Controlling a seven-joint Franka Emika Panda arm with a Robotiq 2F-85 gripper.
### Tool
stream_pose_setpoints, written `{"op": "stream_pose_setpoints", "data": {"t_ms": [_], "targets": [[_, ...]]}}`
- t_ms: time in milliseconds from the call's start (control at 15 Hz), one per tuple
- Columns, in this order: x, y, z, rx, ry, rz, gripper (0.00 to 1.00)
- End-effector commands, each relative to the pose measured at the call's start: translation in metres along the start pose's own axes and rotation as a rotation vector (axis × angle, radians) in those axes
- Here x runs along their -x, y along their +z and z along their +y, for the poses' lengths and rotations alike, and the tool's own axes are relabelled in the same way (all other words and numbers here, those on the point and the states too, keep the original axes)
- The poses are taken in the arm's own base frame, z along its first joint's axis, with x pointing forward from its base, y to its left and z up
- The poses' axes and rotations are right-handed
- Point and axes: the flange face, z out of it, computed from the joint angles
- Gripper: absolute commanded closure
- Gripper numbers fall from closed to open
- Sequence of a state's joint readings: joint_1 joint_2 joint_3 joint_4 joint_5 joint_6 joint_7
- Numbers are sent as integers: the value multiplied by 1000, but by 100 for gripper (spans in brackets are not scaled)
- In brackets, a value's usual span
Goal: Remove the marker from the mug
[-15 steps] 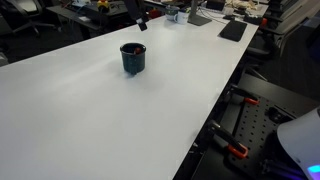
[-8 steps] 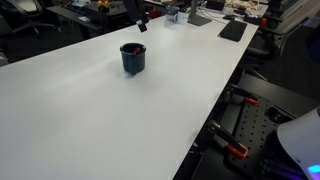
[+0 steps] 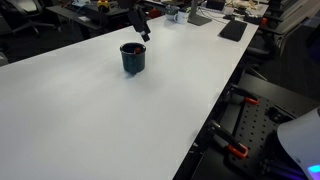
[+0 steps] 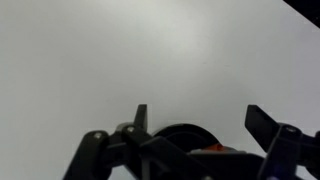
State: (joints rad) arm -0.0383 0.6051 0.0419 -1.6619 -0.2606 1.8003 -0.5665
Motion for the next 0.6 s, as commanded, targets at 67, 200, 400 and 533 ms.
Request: {"op": "stream_pose_setpoints", "data": {"t_ms": [67, 200, 400, 533], "targets": [[-7, 17, 9, -18, -15, -16, 0], [-12, 25, 14, -25, -15, -22, 0], [-14, 21, 12, -17, -18, -22, 0], [-21, 15, 2, -3, -30, -32, 0]]}}
